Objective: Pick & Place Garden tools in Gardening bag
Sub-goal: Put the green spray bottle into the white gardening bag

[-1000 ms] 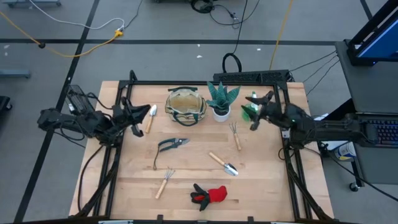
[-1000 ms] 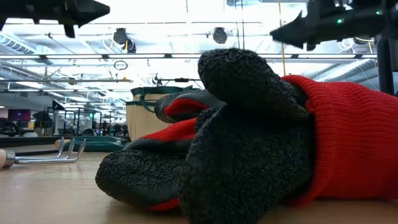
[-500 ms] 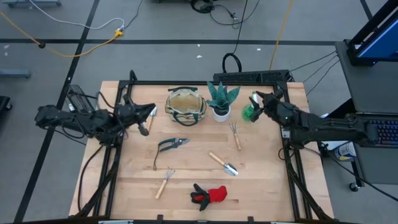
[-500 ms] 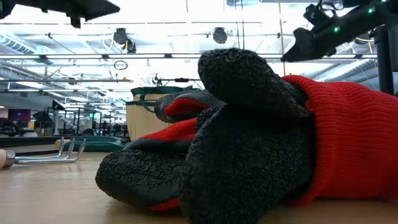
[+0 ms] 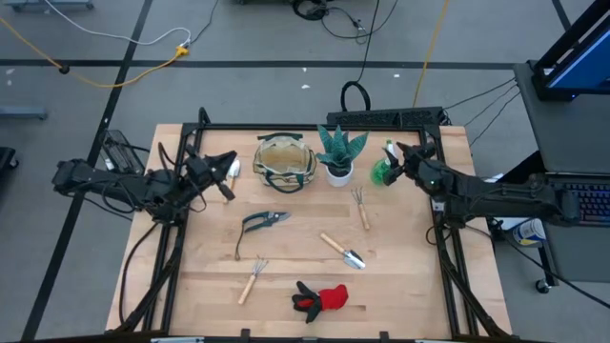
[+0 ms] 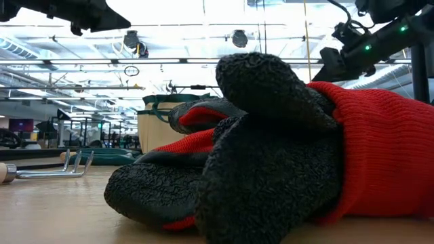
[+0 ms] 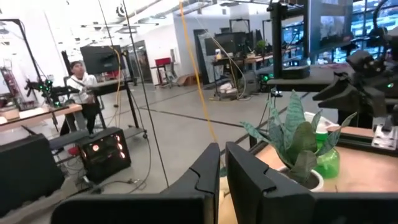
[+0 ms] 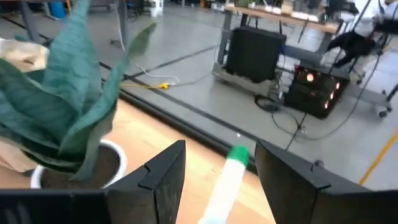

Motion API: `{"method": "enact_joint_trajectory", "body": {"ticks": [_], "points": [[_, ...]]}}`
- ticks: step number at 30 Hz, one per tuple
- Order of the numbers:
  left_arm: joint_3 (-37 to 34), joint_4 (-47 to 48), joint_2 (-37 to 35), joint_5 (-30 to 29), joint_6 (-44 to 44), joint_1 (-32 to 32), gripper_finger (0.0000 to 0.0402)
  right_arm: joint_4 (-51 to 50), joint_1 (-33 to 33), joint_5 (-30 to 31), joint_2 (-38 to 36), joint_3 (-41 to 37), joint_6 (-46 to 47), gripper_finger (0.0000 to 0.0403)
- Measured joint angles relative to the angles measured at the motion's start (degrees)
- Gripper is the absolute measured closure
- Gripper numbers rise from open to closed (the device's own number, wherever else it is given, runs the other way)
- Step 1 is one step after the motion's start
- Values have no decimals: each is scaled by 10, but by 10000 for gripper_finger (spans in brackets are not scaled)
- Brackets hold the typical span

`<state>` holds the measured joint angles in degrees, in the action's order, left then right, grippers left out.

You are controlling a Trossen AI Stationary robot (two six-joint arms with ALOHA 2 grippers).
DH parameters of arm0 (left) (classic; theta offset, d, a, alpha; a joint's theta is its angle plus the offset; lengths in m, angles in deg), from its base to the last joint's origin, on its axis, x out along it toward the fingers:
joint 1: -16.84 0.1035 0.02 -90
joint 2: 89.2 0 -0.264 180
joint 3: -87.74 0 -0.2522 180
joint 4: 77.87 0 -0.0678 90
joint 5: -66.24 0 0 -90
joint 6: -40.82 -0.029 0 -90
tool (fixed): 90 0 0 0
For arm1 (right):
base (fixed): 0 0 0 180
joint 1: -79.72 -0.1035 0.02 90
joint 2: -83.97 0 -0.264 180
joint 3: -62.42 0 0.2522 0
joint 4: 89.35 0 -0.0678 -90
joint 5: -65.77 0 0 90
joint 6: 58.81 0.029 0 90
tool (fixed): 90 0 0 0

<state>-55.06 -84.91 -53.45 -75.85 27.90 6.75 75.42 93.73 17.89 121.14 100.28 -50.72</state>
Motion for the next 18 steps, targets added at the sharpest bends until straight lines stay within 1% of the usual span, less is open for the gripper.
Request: {"method": "enact_joint_trajectory", "body": {"ticks": [5,8,13,15,18], "points": [[0,0,0,0,-2,0,371,-70,15,-1,16,0,52,221],[0,0,0,0,-3,0,371,-79,19,-3,29,0,63,222],[0,0,0,0,-4,0,371,-79,21,-2,44,0,52,223],[0,0,0,0,-6,0,371,-78,21,-2,48,0,41,231],[0,0,0,0,-25,0,371,-78,22,-2,51,0,25,262]]}}
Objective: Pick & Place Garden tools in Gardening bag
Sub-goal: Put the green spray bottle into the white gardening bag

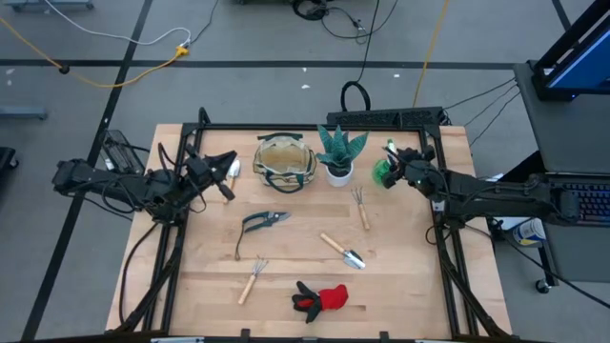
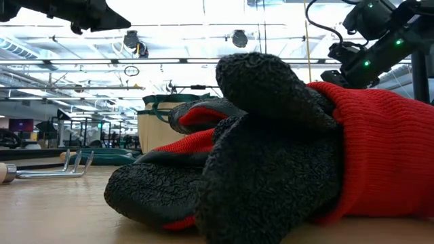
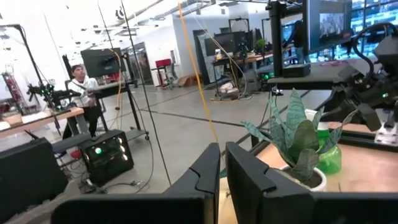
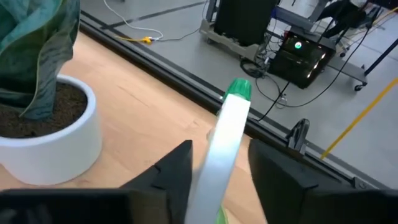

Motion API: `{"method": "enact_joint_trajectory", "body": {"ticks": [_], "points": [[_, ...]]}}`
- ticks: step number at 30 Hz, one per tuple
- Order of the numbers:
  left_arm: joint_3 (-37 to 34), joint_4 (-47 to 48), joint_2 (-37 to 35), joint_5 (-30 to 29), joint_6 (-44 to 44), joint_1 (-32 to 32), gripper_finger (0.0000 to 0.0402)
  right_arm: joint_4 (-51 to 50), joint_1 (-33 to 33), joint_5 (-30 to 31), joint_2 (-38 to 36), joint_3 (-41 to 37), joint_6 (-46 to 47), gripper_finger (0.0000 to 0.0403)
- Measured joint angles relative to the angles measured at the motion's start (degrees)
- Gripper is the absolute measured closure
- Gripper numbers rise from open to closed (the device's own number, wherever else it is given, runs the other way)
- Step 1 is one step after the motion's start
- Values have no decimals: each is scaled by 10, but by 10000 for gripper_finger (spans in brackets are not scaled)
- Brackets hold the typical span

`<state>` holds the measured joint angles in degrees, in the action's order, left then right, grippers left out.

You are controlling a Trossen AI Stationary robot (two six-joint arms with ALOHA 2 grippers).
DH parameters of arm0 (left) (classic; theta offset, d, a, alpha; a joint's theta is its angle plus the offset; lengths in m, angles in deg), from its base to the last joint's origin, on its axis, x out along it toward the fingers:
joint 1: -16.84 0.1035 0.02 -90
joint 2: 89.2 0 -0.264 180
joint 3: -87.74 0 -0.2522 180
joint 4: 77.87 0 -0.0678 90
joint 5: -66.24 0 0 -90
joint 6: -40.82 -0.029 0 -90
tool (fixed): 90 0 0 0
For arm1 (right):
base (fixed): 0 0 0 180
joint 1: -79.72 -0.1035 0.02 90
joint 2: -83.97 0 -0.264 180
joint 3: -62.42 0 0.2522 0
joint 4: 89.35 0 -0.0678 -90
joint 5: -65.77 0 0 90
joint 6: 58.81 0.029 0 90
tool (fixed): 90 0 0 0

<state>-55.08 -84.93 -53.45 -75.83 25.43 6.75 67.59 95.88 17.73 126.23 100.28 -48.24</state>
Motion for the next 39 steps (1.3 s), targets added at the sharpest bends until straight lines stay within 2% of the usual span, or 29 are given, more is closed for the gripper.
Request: {"method": "enact_joint_trajectory", "body": {"ticks": [6,12,18,21,25,27,28,31,33,35,39], "points": [[0,0,0,0,-11,0,371,4,0,1,-1,1,-12,363],[0,3,0,0,-4,0,371,13,-1,-2,-3,0,-25,362],[-1,30,0,0,23,0,371,36,-12,3,-41,25,-73,362],[-1,32,0,1,37,0,371,97,-13,16,-59,45,-128,362],[-1,32,0,1,39,0,371,244,-13,6,-70,64,-211,362],[-1,32,0,1,39,0,371,335,-12,-46,-70,66,-235,362],[-1,32,0,1,39,0,371,377,-12,-91,-69,66,-238,362],[-1,32,0,1,39,0,371,482,-13,-264,-56,66,-217,362],[-1,31,0,1,39,0,371,524,-13,-355,-39,66,-178,362],[-1,24,0,1,39,0,371,552,-13,-404,-14,67,-143,362],[-1,2,0,22,47,0,371,529,-13,-423,63,112,-130,362]]}}
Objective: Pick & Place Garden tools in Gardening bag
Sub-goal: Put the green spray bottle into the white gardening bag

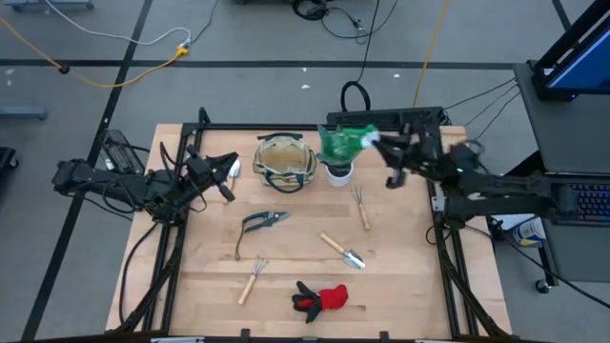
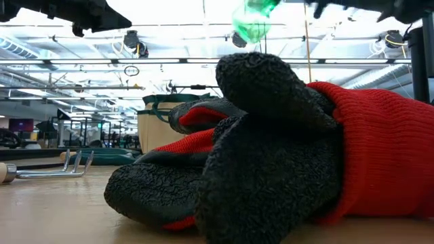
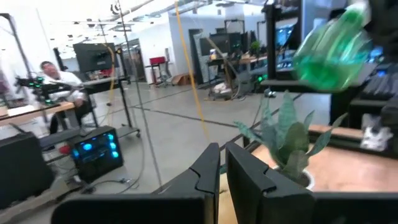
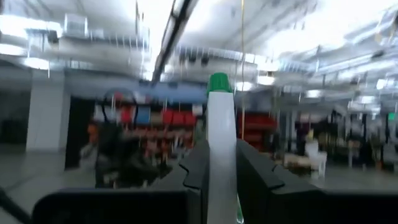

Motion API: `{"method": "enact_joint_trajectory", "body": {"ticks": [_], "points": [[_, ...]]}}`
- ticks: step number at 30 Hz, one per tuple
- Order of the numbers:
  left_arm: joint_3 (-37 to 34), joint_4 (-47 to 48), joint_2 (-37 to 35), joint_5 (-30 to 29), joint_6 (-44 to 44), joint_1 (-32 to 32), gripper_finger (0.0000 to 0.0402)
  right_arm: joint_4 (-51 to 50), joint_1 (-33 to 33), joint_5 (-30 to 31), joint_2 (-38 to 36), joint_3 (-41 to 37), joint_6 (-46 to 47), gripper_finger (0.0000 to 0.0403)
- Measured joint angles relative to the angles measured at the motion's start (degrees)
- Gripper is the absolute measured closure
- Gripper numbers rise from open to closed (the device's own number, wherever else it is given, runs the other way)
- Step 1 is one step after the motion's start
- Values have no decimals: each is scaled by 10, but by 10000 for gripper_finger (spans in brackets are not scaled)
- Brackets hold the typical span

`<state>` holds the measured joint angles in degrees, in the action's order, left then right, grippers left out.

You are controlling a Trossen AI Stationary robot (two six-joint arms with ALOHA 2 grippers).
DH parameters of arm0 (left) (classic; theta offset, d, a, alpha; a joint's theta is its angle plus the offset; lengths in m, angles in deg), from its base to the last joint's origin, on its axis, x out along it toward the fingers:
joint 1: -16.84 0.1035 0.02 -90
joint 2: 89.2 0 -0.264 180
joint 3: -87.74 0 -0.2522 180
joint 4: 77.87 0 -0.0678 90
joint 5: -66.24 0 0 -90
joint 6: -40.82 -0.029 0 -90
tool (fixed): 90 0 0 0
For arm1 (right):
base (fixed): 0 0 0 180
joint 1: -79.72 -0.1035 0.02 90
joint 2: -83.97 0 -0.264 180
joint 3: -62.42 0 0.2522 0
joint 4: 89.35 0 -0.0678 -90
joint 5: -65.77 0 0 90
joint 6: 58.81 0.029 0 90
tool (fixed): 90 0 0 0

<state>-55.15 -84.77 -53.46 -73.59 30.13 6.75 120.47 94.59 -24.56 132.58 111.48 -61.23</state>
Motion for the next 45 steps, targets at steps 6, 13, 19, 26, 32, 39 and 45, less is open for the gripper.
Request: {"method": "enact_joint_trajectory", "body": {"ticks": [6,13,19,26,32,39,45], "points": [[0,-22,0,22,5,0,371,-160,0,-41,142,162,-3,362],[0,-20,0,20,-12,0,371,-262,1,-44,296,301,-25,359],[0,-19,0,19,-12,0,371,-217,1,-45,371,321,-50,359],[0,0,0,18,-8,0,371,-222,5,-55,385,322,-78,359],[0,27,0,18,16,0,371,-271,13,-51,385,322,-79,359],[0,29,0,19,23,0,371,-291,17,-26,396,317,-91,359],[0,30,6,21,23,0,371,-324,17,-25,395,318,-89,359]]}}
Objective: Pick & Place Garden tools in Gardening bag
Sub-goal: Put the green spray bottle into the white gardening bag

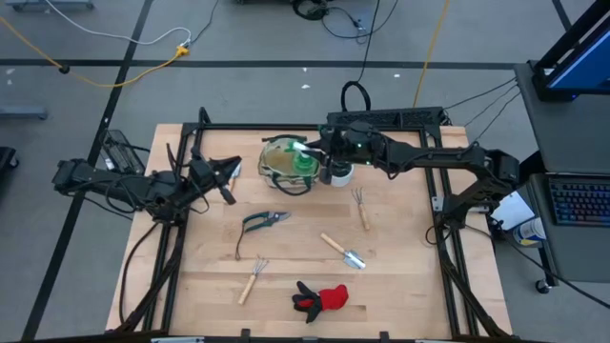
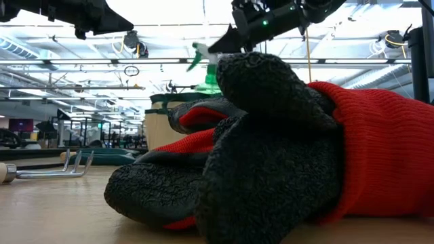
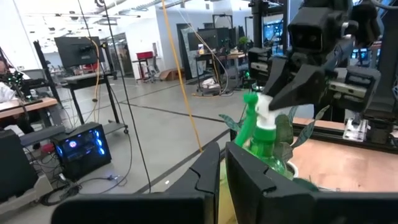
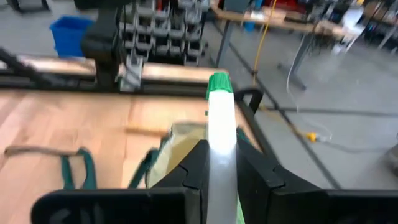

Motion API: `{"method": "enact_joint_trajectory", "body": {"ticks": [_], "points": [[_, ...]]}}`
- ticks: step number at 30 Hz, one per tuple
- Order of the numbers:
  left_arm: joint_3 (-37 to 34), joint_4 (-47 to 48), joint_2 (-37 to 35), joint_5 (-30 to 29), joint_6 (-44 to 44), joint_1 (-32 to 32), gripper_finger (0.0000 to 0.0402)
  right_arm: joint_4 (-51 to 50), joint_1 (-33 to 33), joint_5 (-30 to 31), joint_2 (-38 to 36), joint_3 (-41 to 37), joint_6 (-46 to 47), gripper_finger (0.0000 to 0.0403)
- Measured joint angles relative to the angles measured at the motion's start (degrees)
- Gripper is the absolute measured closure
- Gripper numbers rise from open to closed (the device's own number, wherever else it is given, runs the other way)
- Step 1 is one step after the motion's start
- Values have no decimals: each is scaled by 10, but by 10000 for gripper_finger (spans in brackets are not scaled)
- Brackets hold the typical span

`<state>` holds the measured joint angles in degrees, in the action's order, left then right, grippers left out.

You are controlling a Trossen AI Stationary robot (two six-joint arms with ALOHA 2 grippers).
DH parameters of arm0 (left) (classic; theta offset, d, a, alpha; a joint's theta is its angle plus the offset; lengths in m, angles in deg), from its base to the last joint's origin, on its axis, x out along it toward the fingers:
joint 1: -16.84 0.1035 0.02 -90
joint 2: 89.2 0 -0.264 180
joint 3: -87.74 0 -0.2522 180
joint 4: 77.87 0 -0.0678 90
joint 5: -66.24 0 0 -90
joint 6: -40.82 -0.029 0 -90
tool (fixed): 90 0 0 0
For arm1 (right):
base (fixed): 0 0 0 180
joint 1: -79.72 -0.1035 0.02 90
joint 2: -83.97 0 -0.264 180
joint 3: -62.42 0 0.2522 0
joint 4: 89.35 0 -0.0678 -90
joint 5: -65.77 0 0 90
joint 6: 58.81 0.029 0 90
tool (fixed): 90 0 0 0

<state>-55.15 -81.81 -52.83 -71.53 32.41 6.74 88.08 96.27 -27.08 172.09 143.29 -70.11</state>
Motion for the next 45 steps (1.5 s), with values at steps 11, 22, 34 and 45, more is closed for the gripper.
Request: {"method": "enact_joint_trajectory", "body": {"ticks": [11,22,34,45], "points": [[0,-10,76,148,23,0,371,-46,0,1,0,0,10,357],[71,-38,249,166,-94,64,370,-46,0,1,0,0,10,356],[328,376,421,253,-77,174,371,-46,0,0,0,0,5,355],[384,472,448,358,-121,212,368,-46,-1,0,0,0,-2,355]]}}
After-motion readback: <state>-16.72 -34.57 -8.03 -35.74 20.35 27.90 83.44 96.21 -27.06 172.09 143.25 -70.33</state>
